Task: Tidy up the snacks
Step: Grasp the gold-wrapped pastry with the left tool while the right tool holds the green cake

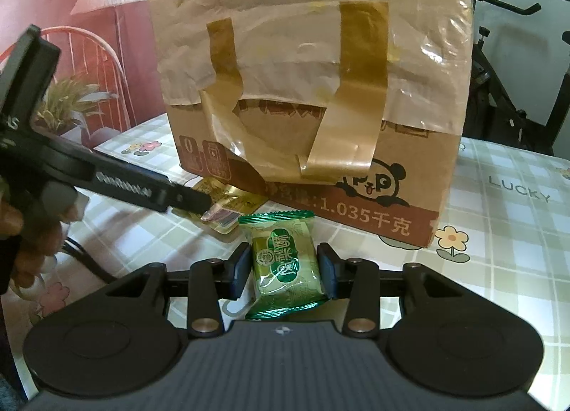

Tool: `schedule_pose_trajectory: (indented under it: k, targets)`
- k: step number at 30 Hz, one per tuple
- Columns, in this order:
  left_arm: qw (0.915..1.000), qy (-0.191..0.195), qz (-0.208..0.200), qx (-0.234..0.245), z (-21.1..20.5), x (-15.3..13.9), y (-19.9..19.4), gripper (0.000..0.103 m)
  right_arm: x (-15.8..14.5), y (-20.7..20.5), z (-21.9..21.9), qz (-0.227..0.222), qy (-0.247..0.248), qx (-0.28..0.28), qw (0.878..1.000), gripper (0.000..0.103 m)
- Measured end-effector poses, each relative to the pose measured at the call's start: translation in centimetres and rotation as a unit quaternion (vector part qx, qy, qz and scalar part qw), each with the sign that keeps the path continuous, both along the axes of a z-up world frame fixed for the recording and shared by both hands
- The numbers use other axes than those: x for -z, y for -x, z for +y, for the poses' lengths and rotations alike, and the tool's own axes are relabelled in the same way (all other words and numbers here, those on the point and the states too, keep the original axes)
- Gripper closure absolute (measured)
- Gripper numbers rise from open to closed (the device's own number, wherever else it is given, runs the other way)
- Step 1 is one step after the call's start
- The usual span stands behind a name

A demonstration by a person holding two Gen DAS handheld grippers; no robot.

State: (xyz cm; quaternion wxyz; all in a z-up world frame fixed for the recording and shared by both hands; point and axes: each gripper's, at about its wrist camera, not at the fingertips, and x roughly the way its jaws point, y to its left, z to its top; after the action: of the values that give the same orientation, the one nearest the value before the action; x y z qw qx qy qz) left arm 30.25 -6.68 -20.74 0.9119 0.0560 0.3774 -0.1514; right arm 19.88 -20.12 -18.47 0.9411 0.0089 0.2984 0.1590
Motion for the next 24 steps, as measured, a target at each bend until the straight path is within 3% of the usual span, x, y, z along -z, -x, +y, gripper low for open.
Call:
schedule_pose_trajectory:
  k: [3,17,24]
  targets:
    - [0.9999,-0.014,-0.003,-0.007,-0.3,0.1,-0.4,0.031,-0.1,0.1,-0.2,0.000,-0.005,0.000,1.000,0.060]
    - [0.9997,0.001,-0.009,-0.022,-1.4,1.5,-1.9,0.035,-0.2,-0.2,-0.7,0.010,-0.019,-0.004,1.000,0.060]
    - [0.9996,0.006,-0.016,-0.021,-1.8,1.2,-0.5,0.048,-0.1,-0.4,-0.7,0.014,-0.022,-0.004,1.000,0.060]
